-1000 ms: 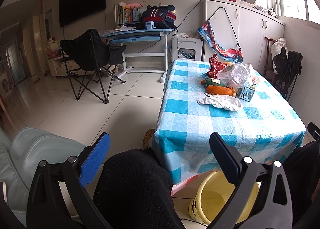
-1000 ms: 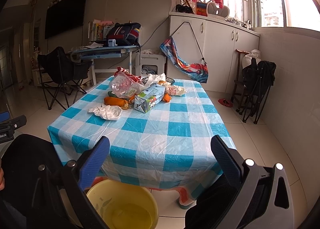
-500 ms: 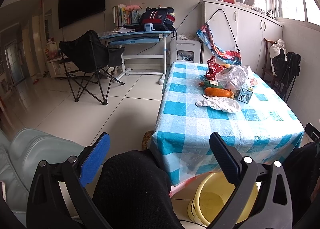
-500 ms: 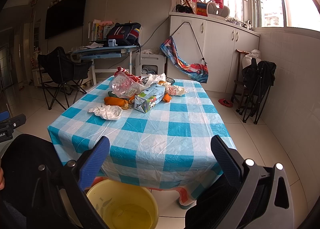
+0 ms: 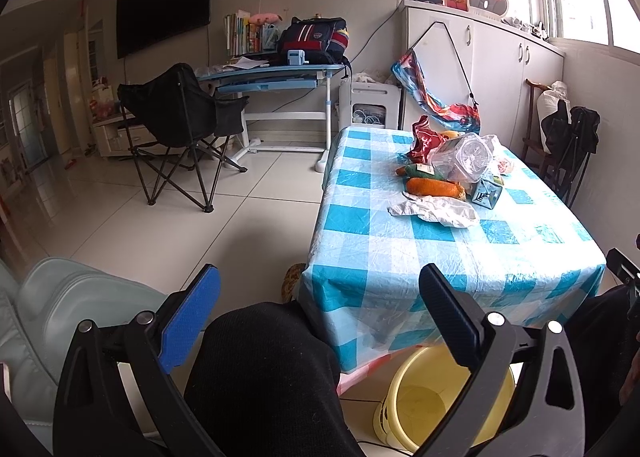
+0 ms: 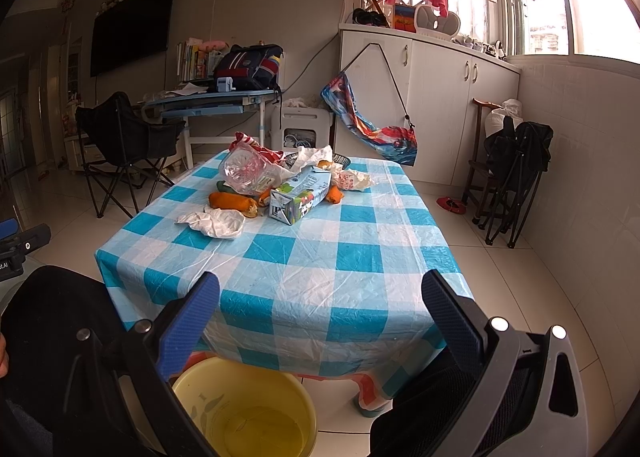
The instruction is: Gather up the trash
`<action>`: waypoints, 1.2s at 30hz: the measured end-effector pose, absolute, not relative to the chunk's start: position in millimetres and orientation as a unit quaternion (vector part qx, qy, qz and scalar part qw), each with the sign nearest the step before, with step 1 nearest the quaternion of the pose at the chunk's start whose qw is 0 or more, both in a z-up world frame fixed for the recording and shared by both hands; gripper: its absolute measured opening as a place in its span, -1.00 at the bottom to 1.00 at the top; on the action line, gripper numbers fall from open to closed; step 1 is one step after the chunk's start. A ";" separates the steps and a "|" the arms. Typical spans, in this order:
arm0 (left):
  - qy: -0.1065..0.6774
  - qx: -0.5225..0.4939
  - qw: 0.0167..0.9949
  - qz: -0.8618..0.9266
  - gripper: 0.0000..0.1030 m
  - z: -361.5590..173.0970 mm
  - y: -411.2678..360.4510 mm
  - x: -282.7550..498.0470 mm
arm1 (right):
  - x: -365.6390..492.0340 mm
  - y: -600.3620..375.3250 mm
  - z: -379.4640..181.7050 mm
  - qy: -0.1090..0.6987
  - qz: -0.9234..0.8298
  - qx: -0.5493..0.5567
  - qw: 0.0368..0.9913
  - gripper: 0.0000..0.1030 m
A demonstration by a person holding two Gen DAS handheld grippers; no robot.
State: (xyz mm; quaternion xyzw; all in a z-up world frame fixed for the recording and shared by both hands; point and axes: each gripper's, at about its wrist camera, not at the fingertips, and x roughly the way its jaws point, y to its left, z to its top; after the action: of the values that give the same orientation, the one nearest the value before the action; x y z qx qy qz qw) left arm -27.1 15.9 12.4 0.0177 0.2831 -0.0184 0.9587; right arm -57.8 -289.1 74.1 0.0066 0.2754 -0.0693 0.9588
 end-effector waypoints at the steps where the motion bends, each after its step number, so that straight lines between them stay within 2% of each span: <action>1: 0.283 0.018 0.959 -0.018 0.87 12.4 15.9 -27.2 | -57.2 -289.1 74.1 0.276 -0.070 0.007 0.959 0.89; 12: 0.281 -0.010 0.959 -0.035 0.87 19.1 15.9 -22.3 | -37.4 -280.2 86.3 0.270 -0.023 -0.005 0.962 0.89; 20: 0.296 0.014 0.953 -0.068 0.87 15.4 -15.9 0.8 | -4.8 -292.0 73.8 0.284 -0.010 0.024 0.959 0.89; 31: 0.332 0.042 0.931 -0.148 0.87 -10.4 -84.1 74.4 | 6.6 -310.3 64.8 0.305 -0.013 0.070 0.950 0.89; 36: 0.357 0.015 0.917 -0.178 0.86 -25.0 -107.6 114.2 | 14.6 -317.4 61.8 0.310 -0.018 0.089 0.946 0.89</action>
State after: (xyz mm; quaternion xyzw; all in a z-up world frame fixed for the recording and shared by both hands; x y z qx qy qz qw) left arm 114.2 -107.6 -25.0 0.0146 0.3575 -0.1778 0.9167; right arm 14.6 -317.4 61.8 0.0888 0.3104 -0.0180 0.9463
